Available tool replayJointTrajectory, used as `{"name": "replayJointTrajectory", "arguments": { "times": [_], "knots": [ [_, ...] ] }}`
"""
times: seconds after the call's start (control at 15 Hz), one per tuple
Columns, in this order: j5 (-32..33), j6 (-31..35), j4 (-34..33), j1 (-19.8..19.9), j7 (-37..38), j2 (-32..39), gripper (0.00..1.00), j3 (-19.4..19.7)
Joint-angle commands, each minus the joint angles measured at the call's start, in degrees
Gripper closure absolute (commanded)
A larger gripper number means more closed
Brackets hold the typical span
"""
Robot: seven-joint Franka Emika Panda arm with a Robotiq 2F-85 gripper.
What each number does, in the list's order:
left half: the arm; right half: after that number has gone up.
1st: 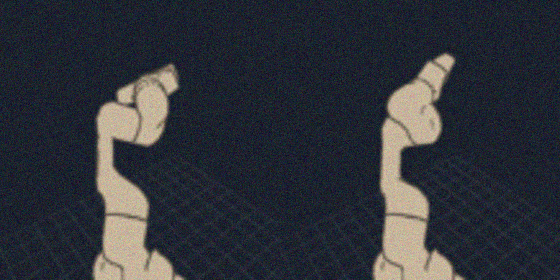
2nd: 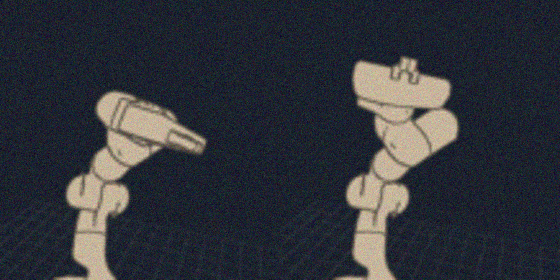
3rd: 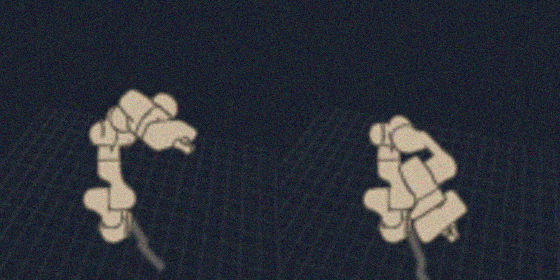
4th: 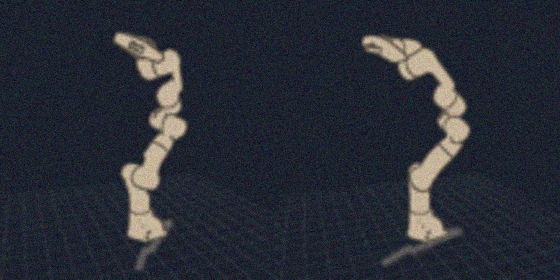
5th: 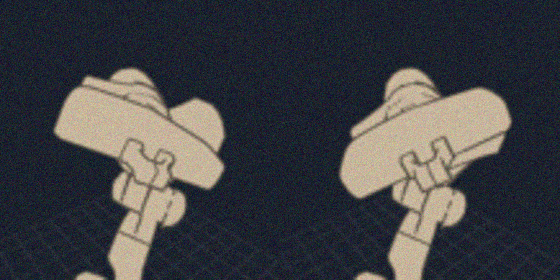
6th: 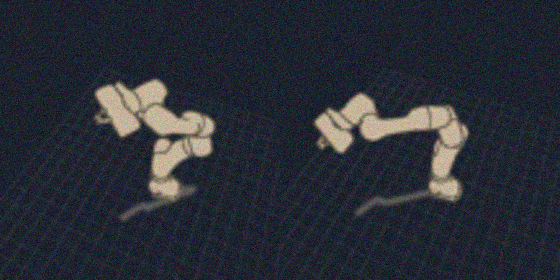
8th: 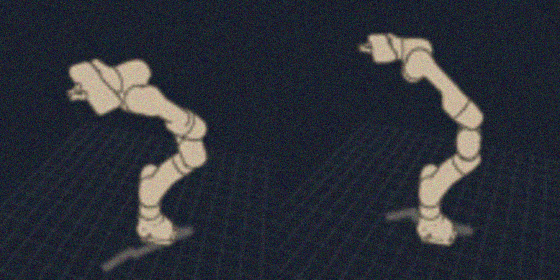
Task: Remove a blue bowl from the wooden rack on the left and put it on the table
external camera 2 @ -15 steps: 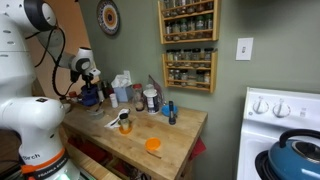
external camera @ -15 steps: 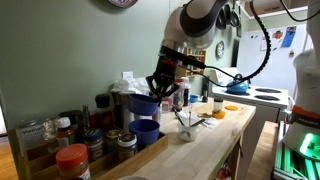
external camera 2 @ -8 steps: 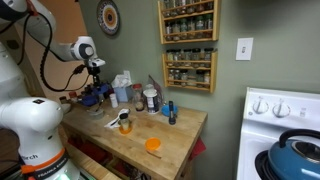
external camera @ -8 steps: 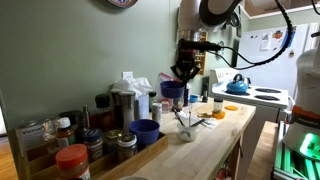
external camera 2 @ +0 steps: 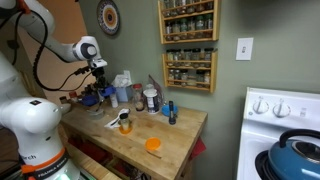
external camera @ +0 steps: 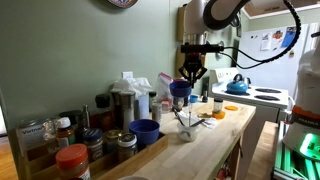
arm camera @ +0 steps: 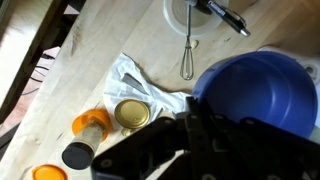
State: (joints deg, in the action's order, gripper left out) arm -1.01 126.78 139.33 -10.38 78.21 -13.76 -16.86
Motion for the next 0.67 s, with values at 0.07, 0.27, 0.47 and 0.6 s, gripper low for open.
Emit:
{"name": "replayJointTrajectory", "arguments": {
  "times": [0.07,0.27,0.47,0.6],
  "knots": [
    [4.61,3.04,-3.19,3.07,14.85,9.94,0.99,-0.13],
    [3.37,2.52,-5.07,2.37,22.7,14.95,0.99,1.64],
    [1.43,4.08,-7.07,1.2,27.92,18.67,0.99,3.15],
    [0.04,6.51,-8.36,0.5,30.34,20.16,0.99,3.76]
  ]
}}
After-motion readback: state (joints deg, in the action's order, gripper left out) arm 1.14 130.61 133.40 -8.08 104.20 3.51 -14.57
